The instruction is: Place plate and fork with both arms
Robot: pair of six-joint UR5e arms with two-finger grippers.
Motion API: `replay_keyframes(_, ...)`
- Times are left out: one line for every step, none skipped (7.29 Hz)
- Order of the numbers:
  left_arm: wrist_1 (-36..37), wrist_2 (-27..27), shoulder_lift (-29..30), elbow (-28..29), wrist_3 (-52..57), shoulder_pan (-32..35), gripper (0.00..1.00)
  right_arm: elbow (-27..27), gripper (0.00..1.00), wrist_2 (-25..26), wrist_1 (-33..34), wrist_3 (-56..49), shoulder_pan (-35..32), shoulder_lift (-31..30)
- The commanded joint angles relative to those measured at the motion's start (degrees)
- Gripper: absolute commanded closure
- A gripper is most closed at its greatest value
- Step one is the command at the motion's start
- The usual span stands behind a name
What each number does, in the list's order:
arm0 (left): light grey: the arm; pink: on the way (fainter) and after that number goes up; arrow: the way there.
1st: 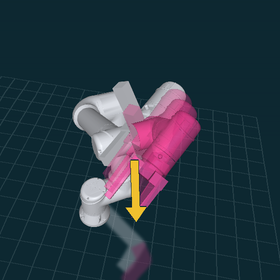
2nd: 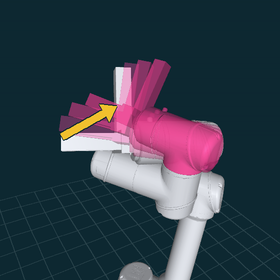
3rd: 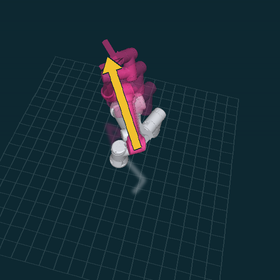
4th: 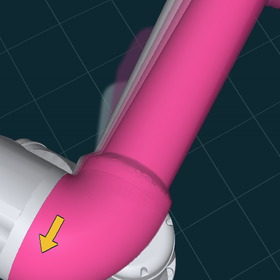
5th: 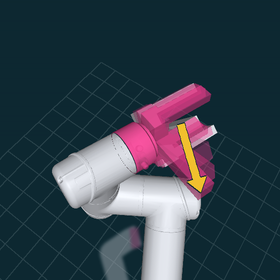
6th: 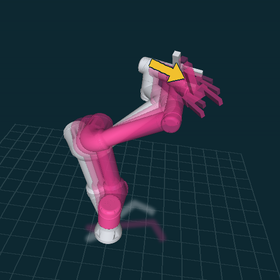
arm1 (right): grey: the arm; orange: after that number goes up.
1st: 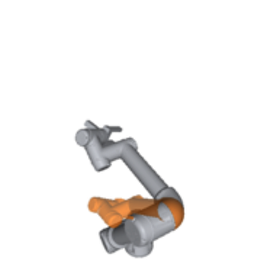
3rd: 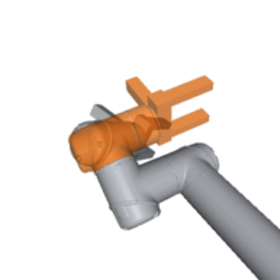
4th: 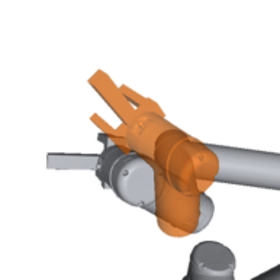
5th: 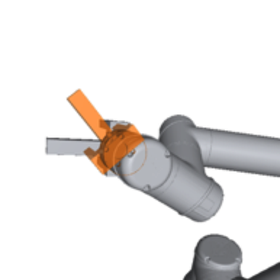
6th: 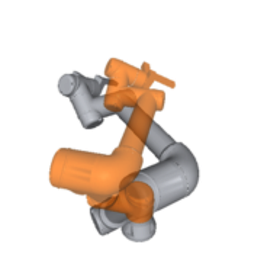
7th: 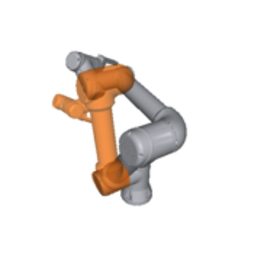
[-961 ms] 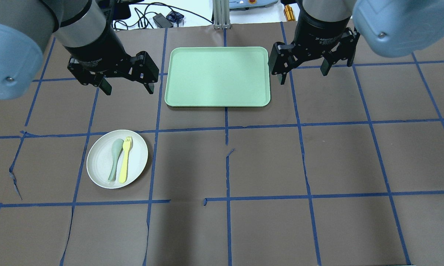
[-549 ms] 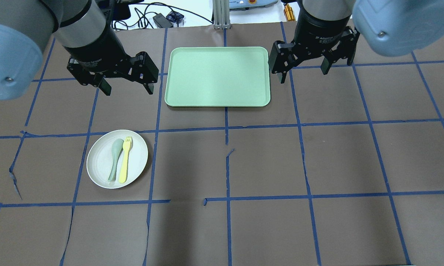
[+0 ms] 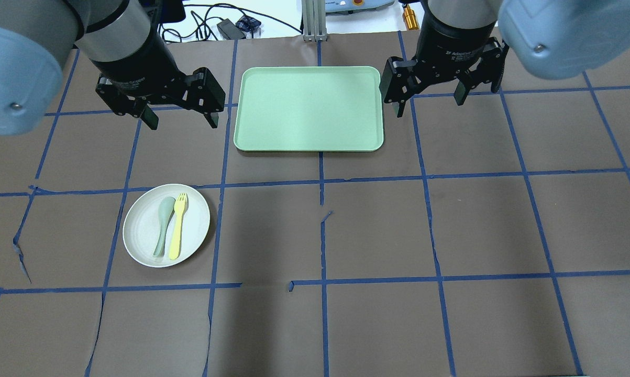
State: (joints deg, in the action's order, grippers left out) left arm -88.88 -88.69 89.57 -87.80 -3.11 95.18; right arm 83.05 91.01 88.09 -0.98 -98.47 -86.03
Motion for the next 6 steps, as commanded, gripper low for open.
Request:
replay_keyframes(0.4, -1.3, 0.2, 0.5, 0.2, -0.1, 0.0, -0.3, 0.0, -0.1, 0.2, 0.1, 0.0, 0.1)
replay_keyframes(0.4, -1.3, 0.0, 0.0, 0.1, 0.0, 0.0, -0.3, 0.0, -0.2, 0.2, 0.1, 0.0, 0.1)
replay_keyframes(0.4, -1.3, -0.1, -0.2, 0.1, 0.0, 0.0, -0.4, 0.0, 0.0, 0.6, 0.2, 0.0, 0.2)
replay_keyframes(0.3, -1.3, -0.2, -0.2, 0.1, -0.1, 0.0, -0.4, 0.0, -0.2, 0.8, 0.4, 0.0, 0.2)
replay_keyframes(0.3, -1.4, -0.2, -0.2, 0.2, 0.0, 0.0, -0.3, 0.0, -0.1, 0.8, 0.6, 0.0, 0.2)
replay_keyframes(0.3, -1.4, -0.5, -0.3, 0.5, -0.3, 0.0, -0.3, 0.0, 0.1, 0.8, 0.6, 0.0, 0.2)
